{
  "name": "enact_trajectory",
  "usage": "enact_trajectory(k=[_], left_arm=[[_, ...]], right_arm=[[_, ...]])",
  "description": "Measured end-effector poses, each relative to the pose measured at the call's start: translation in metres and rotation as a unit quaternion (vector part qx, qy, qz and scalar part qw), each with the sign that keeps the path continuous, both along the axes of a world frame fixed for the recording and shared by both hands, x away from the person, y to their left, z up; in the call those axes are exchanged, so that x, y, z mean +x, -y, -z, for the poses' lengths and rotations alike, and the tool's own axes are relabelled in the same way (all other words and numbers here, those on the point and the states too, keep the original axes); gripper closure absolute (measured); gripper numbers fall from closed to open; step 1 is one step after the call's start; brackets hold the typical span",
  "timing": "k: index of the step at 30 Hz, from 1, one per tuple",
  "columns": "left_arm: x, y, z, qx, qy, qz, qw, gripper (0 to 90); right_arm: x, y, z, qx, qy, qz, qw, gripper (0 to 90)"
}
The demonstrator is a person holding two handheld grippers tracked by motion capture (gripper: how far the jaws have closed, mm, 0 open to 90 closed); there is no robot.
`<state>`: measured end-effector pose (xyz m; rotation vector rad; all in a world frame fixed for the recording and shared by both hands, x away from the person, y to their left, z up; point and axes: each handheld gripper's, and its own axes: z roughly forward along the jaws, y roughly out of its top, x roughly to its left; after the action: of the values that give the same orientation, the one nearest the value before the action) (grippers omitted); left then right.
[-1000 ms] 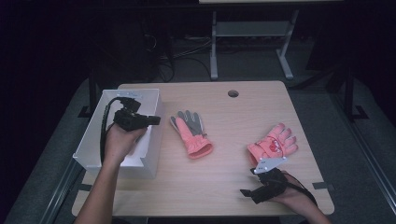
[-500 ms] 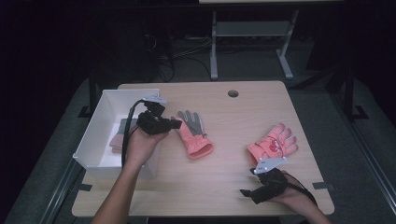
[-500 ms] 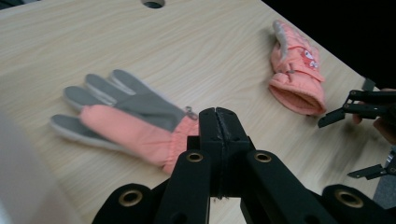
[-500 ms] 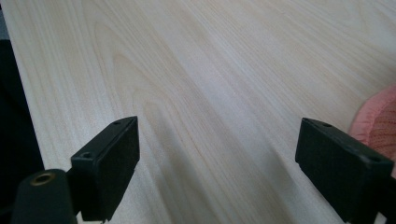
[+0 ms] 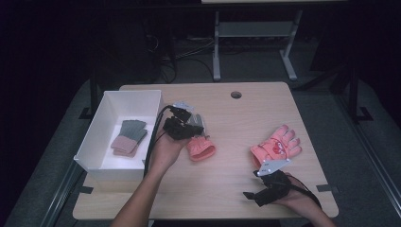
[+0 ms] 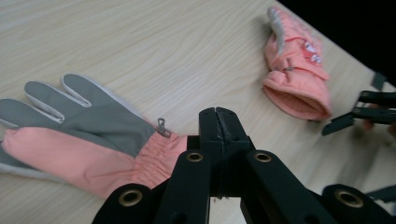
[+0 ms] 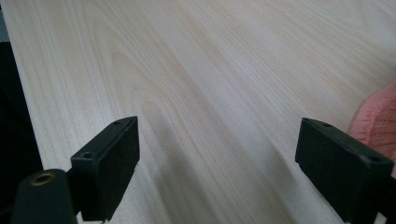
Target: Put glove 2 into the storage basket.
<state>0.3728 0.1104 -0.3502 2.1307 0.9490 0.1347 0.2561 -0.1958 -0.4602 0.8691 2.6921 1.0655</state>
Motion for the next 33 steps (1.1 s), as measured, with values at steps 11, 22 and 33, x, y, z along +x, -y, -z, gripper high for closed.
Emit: enact_trajectory(k=[11,22,33], left_arm=[[0.024,0.012,0.041,0.033,-0.015,-0.018,0.9992,89.7],[0.034,0.014,0.074,0.056,-0.043,-0.022,0.9973,89.7],[0.016,0.026,0.075,0.044,-0.069,0.025,0.9964,89.8]], right_arm=[[0.0,0.001,0.0,0.001,-0.003,0.002,1.0,13.5],[0.001,0.001,0.001,0.001,-0.004,0.004,1.0,13.5],[0.0,0.002,0.0,0.002,-0.003,0.006,1.0,13.5]])
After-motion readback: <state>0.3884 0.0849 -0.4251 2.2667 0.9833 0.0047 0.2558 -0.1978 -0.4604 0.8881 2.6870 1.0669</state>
